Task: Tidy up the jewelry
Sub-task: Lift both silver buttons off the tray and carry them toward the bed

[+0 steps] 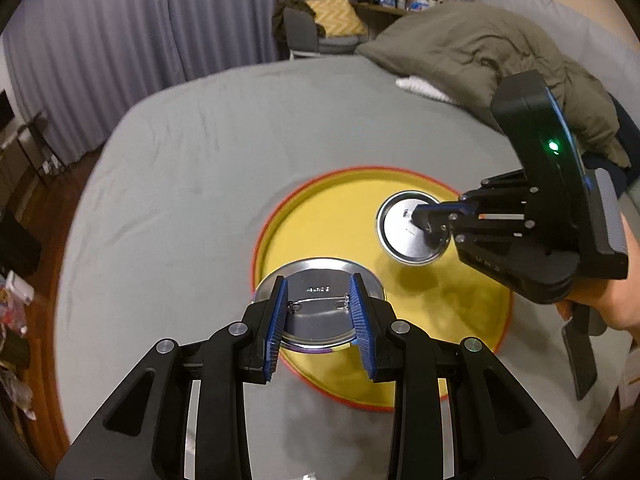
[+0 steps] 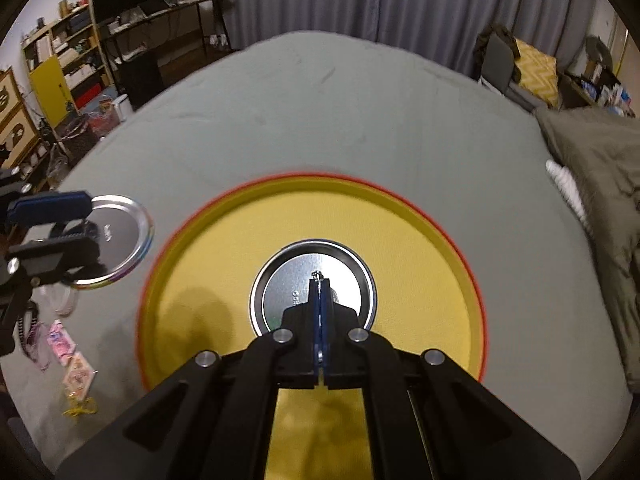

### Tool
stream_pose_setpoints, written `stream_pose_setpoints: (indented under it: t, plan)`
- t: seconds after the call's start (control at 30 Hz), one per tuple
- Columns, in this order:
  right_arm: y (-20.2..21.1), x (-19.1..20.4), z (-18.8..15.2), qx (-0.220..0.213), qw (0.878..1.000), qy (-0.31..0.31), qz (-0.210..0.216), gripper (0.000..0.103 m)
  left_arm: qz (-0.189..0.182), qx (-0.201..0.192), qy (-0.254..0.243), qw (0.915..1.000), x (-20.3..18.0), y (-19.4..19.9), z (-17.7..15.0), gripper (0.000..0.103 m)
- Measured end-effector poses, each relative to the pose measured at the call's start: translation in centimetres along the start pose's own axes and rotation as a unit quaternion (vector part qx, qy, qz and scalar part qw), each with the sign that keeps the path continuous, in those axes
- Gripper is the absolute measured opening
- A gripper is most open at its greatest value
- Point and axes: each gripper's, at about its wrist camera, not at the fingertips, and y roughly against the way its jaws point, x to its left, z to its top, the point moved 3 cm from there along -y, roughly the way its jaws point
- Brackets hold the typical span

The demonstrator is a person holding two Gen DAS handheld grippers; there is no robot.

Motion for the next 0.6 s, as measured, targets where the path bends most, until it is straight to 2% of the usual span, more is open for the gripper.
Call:
stream_pose_setpoints:
  t: [0.33,0.6]
  plan:
    - [11.1,2.7,1.6,-0.065,0.998,0.023,0.000,0.001,0.032,-0.052,-0.002,0.9981,0.1,12.2,1.0,0.030]
    - [18.5,6.4,1.2,-0.103,0.994,0.047,0.010,0.001,0.050,-0.081,0.009,0.9954,0.6,20.7,-0.5,0.030]
